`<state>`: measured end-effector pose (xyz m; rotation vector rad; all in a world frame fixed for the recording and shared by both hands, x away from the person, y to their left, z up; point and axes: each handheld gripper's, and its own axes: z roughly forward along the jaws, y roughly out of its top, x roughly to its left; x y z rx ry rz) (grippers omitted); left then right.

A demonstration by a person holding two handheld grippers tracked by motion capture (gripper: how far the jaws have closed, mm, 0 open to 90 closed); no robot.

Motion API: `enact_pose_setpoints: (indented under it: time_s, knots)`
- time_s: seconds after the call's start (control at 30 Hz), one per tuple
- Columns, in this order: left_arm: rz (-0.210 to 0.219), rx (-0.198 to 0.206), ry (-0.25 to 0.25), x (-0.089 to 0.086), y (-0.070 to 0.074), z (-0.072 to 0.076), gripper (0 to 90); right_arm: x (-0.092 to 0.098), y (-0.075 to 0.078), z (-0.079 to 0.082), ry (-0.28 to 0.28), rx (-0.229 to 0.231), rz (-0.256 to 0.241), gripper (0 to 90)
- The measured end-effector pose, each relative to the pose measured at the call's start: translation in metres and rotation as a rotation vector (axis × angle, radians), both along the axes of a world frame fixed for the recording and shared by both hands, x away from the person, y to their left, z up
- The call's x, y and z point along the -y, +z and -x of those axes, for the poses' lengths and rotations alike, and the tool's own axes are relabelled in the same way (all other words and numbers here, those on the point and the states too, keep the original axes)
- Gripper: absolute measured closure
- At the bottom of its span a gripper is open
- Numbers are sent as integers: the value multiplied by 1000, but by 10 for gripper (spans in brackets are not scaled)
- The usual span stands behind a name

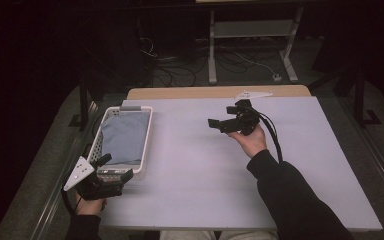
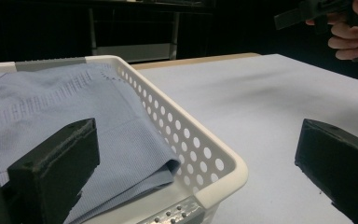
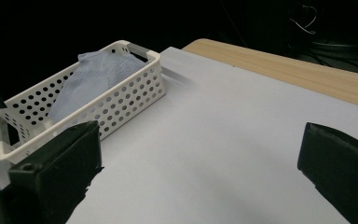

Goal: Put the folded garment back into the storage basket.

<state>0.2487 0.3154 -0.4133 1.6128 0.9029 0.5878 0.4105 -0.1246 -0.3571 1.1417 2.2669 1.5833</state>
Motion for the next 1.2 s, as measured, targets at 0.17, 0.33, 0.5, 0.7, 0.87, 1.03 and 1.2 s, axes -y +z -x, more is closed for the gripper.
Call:
enact_pose_setpoints:
  time_s: [0.17, 0.33, 0.5, 0.7, 0.87, 1.03, 1.2]
  knots:
    - [0, 1, 1, 0, 0, 0, 0, 5, 1, 5, 0, 8, 15, 0]
    - [-3, -2, 1, 0, 0, 0, 0, 13, -1, 9, -1, 16, 22, 0]
    - [-2, -1, 1, 1, 0, 0, 0, 20, -2, 12, 0, 13, 34, 0]
    - [-3, -3, 2, 1, 0, 0, 0, 27, -3, 17, -5, 28, 48, 0]
    - [-5, -3, 2, 1, 0, 0, 0, 35, -4, 22, -11, 30, 54, 0]
    - [-8, -4, 2, 1, 0, 0, 0, 40, -5, 26, -16, 33, 71, 0]
    - [-11, -4, 2, 1, 0, 0, 0, 49, -6, 31, -12, 44, 85, 0]
